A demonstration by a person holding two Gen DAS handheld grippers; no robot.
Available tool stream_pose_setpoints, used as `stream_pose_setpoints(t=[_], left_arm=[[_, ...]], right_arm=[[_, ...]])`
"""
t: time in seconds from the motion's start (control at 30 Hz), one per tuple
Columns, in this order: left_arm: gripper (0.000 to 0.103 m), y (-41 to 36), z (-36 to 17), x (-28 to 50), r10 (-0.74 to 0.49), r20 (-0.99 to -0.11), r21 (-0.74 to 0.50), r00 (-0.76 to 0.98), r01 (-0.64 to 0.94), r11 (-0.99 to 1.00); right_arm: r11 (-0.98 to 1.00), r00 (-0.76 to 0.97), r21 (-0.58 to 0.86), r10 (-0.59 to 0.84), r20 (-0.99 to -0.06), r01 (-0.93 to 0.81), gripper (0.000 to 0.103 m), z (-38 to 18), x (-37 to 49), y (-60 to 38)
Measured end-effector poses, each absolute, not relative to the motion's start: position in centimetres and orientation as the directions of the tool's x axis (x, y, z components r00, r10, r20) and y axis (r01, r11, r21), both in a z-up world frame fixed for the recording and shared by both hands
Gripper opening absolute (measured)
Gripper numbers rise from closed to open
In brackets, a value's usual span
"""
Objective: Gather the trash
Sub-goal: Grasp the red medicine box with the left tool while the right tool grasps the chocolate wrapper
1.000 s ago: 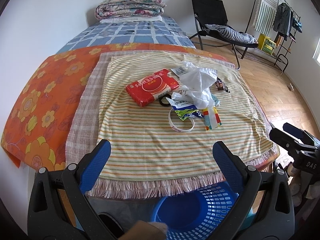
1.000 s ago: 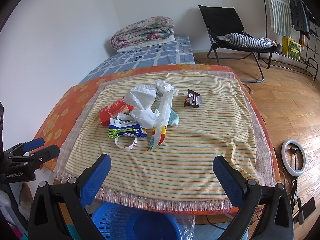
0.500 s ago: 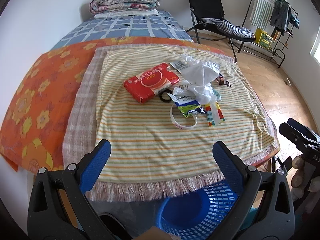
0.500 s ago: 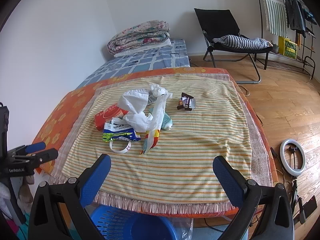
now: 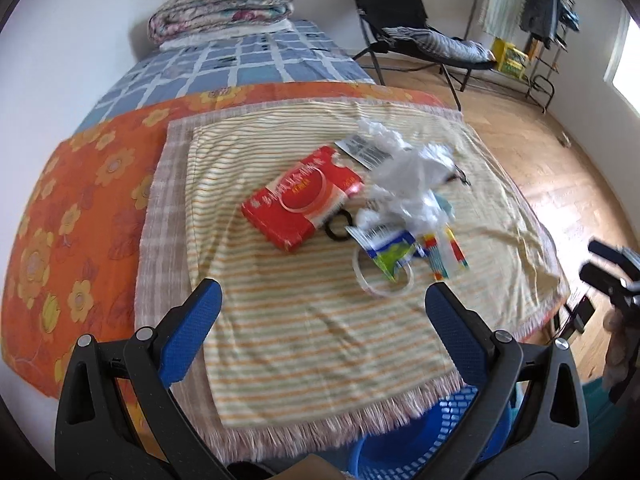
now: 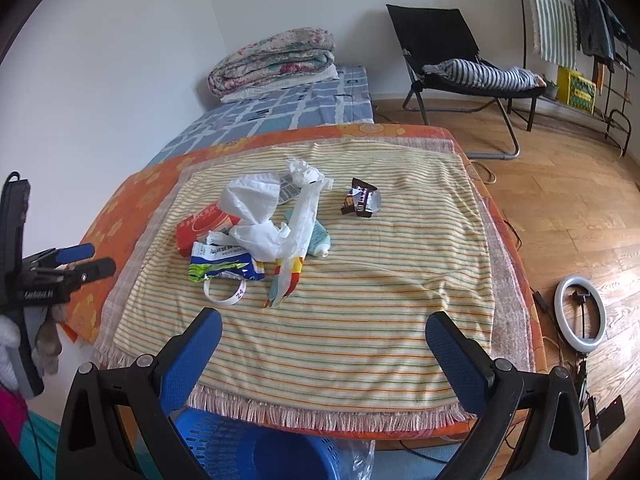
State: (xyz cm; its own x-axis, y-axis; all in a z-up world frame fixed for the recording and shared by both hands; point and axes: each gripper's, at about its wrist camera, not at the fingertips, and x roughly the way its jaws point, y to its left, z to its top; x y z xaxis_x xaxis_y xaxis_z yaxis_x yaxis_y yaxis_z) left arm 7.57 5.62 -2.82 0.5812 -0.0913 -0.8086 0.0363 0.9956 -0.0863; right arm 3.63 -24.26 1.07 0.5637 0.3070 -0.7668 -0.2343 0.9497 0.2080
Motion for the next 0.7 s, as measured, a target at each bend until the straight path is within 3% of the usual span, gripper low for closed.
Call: stream_pose_setpoints(t=[0.3,0.7], left_arm=[[0.103,8.8,-6.2,15.9,-0.173,-0.848,-0.188,0.501,0.022,0.982],[0.103,6.3,-11.3,23.1,-0.104,-0.919,-0.030,0.380,0.196,0.980]], right_arm=[[0.950,0.552,0.178,0.295,-0.780,-0.256,0.102,1.1,8.0,-23.5],[0.947,0.504,0.204,0.305,-0.808,-0.246,0.102,-1.3,13.0,-23.6]])
